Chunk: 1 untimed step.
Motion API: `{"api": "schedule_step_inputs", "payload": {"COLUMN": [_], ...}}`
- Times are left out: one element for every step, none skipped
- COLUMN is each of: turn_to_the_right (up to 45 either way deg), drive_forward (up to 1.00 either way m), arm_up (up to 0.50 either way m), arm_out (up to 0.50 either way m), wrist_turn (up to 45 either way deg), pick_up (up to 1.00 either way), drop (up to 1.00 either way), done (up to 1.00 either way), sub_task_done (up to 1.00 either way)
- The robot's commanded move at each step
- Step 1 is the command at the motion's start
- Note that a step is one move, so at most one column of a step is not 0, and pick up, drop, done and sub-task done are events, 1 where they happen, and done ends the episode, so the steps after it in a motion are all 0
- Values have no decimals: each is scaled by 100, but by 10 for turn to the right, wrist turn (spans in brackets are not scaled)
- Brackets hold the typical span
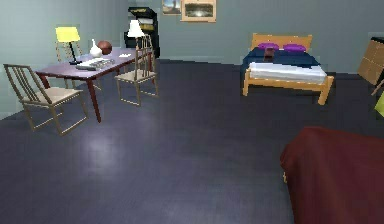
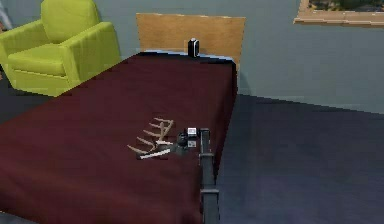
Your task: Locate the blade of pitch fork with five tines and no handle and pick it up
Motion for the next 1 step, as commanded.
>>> {"api": "schedule_step_inputs", "payload": {"turn_to_the_right": [0], "drive_forward": [0], "arm_up": [0], "arm_out": [0], "wrist_turn": [0], "pick_up": [0], "drop": [0], "done": [100], "sub_task_done": [0]}}
